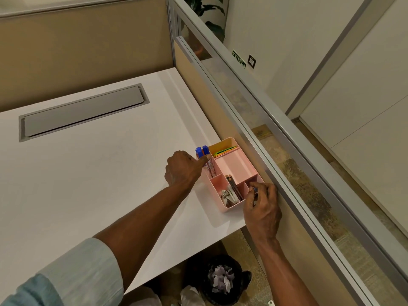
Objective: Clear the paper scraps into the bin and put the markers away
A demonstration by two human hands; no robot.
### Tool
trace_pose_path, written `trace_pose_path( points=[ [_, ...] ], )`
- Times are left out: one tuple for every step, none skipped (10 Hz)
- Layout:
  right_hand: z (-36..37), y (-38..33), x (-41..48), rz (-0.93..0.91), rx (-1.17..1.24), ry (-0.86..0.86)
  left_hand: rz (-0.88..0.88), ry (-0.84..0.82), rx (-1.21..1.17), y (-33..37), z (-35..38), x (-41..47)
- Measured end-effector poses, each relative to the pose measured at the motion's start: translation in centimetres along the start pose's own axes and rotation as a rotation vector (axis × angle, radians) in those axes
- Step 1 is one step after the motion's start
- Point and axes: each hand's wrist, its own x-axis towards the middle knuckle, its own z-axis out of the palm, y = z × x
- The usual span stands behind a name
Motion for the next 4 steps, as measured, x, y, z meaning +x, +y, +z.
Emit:
trace_pose_path(
  points=[
    [-0.6,-0.4,-0.1,-0.026,0.002,-0.003,0.042,0.004,0.015,-0.8,-1.4,-0.6],
    [-1.5,-1.0,-0.2,-0.061,-0.016,-0.012,0.082,0.033,0.018,-2.5,-3.7,-1.2],
    [-2.4,-1.8,-0.4,-0.116,-0.051,-0.035,0.121,0.052,0.004,-4.9,-6.5,-1.6],
    [-3.3,-2.9,-0.4,-0.181,-0.071,-0.018,0.171,0.014,-0.036,-7.2,-9.0,-1.9]
  ],
)
